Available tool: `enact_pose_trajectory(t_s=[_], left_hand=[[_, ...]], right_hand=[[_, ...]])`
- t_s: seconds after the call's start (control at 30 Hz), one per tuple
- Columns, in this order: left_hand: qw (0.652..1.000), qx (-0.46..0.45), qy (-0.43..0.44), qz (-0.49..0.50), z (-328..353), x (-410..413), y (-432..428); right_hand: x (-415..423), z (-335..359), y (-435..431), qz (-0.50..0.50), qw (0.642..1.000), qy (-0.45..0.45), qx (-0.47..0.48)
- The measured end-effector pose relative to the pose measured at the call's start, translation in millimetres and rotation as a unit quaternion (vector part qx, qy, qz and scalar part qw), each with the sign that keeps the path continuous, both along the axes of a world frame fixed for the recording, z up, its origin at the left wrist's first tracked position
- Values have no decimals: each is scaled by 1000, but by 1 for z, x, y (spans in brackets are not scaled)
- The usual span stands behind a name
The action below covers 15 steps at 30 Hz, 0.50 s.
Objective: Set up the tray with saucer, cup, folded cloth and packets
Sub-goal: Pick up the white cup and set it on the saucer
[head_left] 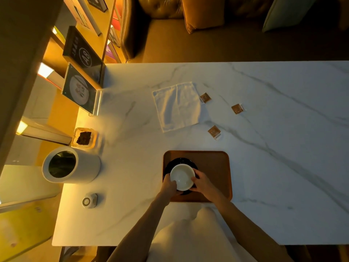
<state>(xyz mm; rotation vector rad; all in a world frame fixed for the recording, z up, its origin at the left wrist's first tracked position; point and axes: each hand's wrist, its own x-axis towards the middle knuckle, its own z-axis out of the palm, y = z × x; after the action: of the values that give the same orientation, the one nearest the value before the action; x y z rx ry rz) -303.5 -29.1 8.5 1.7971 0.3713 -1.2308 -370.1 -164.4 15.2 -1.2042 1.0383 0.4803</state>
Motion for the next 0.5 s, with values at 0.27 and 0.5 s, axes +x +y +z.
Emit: enact_pose_trajectory(t_s=[0.27, 0.5], left_hand=[[1000, 9, -10, -1, 2, -2, 0], [992, 90, -77, -48, -4, -3, -3]], right_hand=[[-3, -1, 1, -17, 1000, -4, 12], [-3, -1, 3, -4, 1000, -7, 8]])
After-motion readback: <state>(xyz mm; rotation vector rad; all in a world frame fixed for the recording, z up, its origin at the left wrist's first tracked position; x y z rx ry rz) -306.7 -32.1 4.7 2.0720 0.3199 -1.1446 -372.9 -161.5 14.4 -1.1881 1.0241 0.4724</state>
